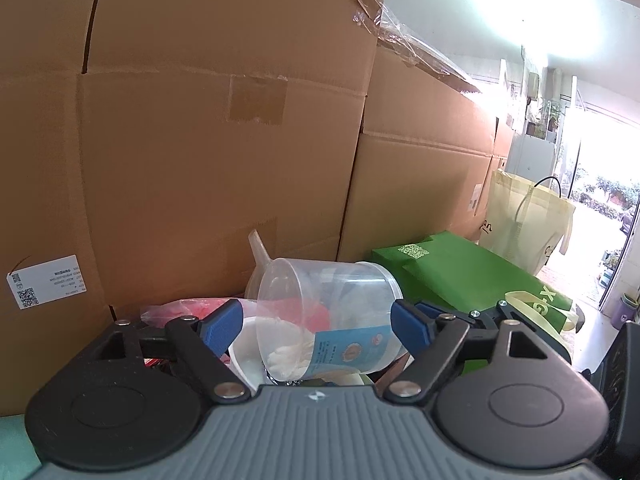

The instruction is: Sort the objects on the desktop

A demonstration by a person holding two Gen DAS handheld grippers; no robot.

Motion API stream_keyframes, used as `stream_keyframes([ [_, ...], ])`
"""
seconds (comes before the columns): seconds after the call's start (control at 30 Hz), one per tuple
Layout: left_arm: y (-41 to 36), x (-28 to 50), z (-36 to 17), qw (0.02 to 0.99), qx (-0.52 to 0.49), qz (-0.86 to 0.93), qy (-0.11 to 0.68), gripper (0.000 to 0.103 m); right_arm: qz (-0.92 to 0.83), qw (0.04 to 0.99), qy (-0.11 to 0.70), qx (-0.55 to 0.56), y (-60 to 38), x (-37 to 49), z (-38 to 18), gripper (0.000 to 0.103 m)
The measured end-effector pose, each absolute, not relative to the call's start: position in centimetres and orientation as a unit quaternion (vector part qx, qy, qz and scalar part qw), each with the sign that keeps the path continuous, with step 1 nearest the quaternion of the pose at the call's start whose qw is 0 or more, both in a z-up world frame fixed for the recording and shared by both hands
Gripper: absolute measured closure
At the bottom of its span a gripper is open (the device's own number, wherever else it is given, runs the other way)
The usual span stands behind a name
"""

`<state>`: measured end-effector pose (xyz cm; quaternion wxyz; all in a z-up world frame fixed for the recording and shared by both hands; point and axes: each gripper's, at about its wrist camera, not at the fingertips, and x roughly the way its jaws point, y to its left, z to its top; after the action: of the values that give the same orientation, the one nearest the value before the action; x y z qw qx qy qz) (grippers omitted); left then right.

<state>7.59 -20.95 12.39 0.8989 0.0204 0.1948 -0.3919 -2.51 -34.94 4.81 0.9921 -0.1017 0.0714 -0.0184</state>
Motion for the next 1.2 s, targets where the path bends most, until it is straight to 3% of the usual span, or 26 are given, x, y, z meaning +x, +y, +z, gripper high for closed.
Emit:
stream_keyframes([
  [0.2,-20.0,5.1,11.9,0.913,0.006,-0.369,0.176,0.000,-0.023,0.994,0.067,-0.080,-34.2,-4.3,5.4,0.005],
  [0.57,-17.8,-0.2,9.5,0.920,-0.037,-0.316,0.229,0.000,-0.039,0.992,0.107,-0.062,-33.1,-8.8,5.8,0.002],
  [1.2,-16.7,-4.1,4.7,0.937,0.025,-0.201,0.283,0.000,-0.089,0.976,0.191,-0.062,-31.3,-13.4,2.9,0.002],
])
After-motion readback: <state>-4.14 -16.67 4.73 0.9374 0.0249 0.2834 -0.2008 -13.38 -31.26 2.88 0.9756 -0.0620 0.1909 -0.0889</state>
